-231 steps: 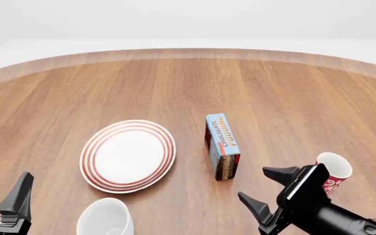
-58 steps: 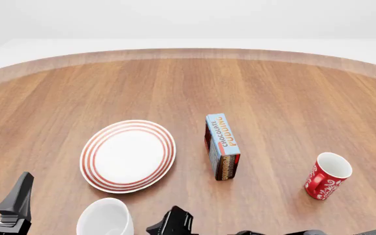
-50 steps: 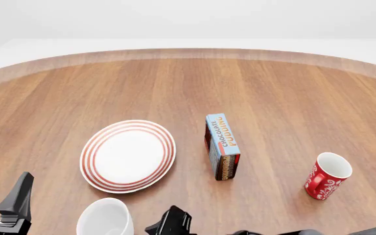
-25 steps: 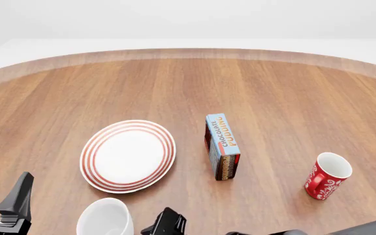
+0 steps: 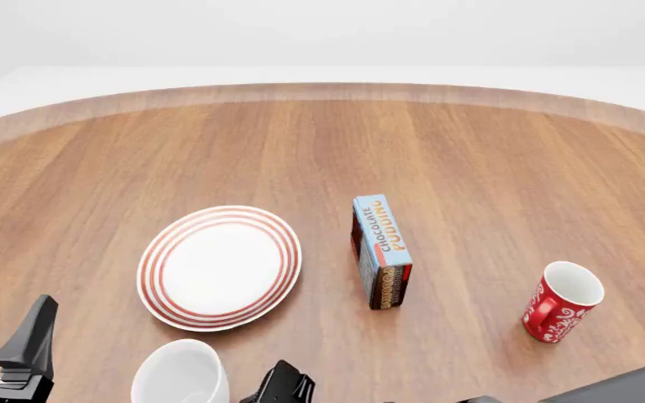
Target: Pick up the white mug and put it on the plate, and put the chocolate pudding to the right of the plate.
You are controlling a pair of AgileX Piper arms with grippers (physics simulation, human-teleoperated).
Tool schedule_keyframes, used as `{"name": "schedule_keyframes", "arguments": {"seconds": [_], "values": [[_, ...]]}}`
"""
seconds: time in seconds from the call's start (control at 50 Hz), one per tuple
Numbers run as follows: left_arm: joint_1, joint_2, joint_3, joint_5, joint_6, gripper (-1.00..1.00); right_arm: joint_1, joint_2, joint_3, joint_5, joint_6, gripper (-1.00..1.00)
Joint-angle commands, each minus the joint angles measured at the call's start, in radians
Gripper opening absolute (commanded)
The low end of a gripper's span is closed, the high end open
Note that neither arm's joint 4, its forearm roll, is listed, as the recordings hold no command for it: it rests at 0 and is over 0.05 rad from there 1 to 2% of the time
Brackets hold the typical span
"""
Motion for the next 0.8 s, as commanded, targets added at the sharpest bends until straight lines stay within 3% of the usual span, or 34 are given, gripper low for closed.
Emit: {"name": "schedule_keyframes", "arguments": {"seconds": [0.02, 0.16, 0.18, 0.8], "values": [[0.0, 0.0, 0.0, 0.0, 0.0, 1.0, 0.003, 0.022, -0.004, -0.011, 0.018, 1.0], [0.0, 0.0, 0.0, 0.0, 0.0, 1.0, 0.009, 0.023, -0.001, -0.013, 0.025, 1.0], [0.0, 0.0, 0.0, 0.0, 0.0, 1.0, 0.009, 0.022, -0.001, -0.013, 0.023, -1.0], [0.0, 0.0, 0.0, 0.0, 0.0, 1.0, 0.003, -0.058, 0.009, 0.006, -0.014, -1.0]]}}
